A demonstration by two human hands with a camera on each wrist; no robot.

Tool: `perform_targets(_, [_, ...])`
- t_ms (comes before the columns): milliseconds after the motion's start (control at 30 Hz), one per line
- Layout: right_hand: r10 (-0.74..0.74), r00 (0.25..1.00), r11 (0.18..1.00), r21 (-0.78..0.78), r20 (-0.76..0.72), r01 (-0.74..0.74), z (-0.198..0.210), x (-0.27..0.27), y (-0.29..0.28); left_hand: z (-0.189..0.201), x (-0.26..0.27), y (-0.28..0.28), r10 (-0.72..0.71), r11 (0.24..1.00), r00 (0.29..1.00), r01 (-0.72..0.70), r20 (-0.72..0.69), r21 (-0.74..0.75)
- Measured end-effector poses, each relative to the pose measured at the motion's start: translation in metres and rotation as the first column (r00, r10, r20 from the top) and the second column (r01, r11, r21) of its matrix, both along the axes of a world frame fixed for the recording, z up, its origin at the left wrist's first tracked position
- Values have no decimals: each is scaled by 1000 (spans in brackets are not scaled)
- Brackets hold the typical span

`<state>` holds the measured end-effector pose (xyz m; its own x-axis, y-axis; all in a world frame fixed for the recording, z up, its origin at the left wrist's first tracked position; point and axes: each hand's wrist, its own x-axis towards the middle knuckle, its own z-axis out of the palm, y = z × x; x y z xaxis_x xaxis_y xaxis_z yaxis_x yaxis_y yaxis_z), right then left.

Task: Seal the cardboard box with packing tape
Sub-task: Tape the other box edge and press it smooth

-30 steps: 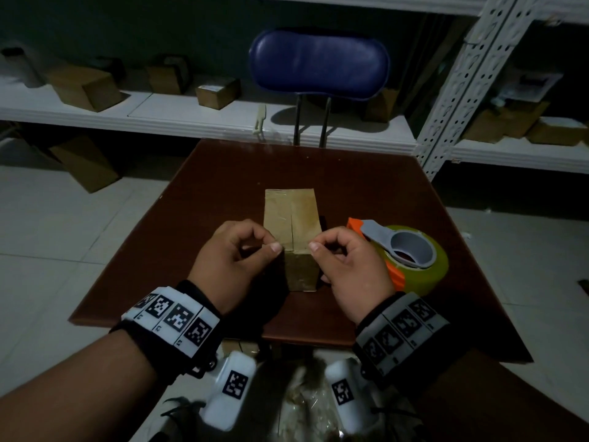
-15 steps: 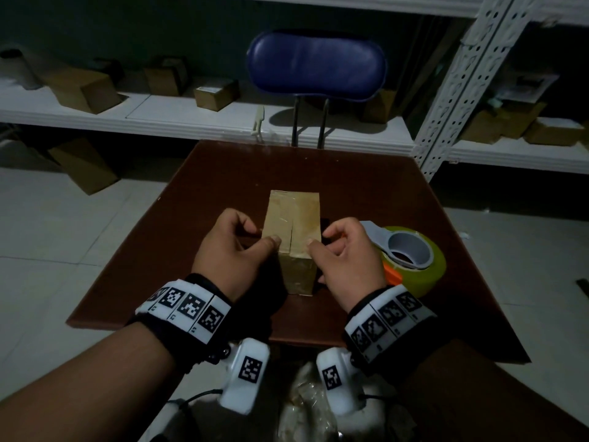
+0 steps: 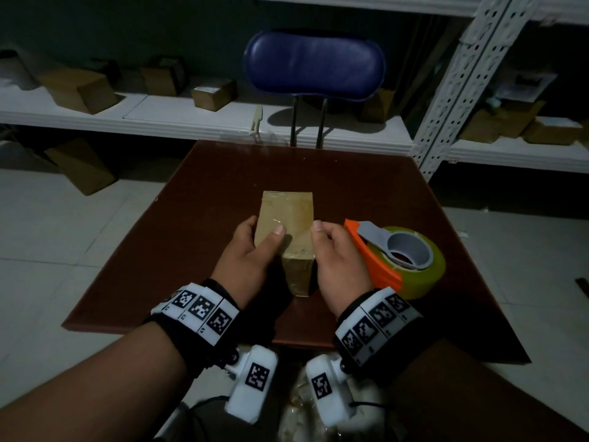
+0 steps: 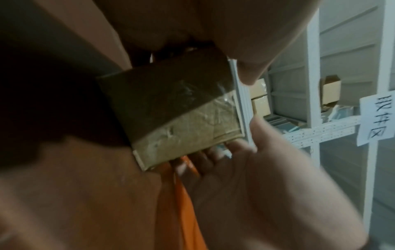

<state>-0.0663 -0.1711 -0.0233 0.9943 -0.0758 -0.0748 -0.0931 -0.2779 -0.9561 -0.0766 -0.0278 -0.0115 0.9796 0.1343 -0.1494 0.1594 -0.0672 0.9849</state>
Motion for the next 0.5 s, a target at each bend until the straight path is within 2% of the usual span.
perform_targets(100, [23,1000,1000,14,-13,-23,-5,-4,7,-4,1,-2,-50,996,998,48,26,77])
perform_targets(300, [32,999,999,21,2,-32,-12,-5,11,-8,5,-1,-32,985,999,24,42,173])
perform_targets(500, [114,993,990,-89,7,-113,-7,1,4,-9,7,1,-18,983,999,12,31,183])
